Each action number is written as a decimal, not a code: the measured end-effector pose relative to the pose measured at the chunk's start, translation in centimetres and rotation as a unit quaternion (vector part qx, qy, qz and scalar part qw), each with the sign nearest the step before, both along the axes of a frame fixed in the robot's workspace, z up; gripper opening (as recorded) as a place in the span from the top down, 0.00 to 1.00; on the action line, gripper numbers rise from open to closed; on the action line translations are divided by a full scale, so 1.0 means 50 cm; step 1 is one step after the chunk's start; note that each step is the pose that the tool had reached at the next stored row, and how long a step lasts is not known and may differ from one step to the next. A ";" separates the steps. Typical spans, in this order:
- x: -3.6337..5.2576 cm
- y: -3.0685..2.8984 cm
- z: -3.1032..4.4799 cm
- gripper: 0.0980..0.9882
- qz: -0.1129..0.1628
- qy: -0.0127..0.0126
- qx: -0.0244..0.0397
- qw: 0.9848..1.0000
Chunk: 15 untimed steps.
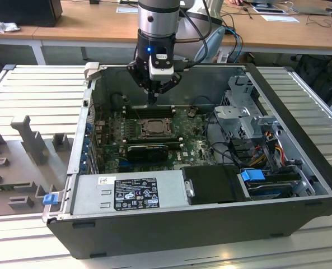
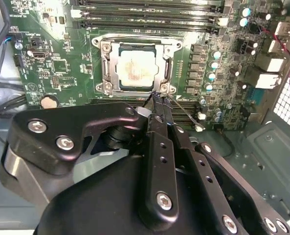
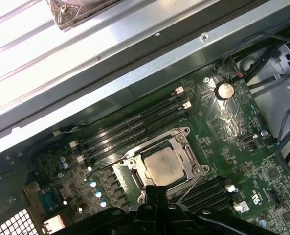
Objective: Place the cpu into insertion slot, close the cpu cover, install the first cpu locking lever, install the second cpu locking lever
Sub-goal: 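Install the first cpu locking lever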
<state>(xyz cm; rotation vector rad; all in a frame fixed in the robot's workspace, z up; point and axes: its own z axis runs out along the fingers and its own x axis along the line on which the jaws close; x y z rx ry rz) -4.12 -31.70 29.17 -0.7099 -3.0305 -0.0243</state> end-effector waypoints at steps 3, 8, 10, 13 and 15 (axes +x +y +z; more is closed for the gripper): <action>0.000 0.000 0.000 0.99 0.009 0.000 0.000 1.000; 0.000 0.000 0.000 0.99 0.032 0.000 0.000 0.999; 0.000 0.000 0.000 0.99 0.049 0.000 0.000 0.999; 0.000 0.000 0.000 0.99 0.073 0.000 0.000 0.997; 0.000 0.000 0.000 0.99 0.084 0.000 0.000 0.996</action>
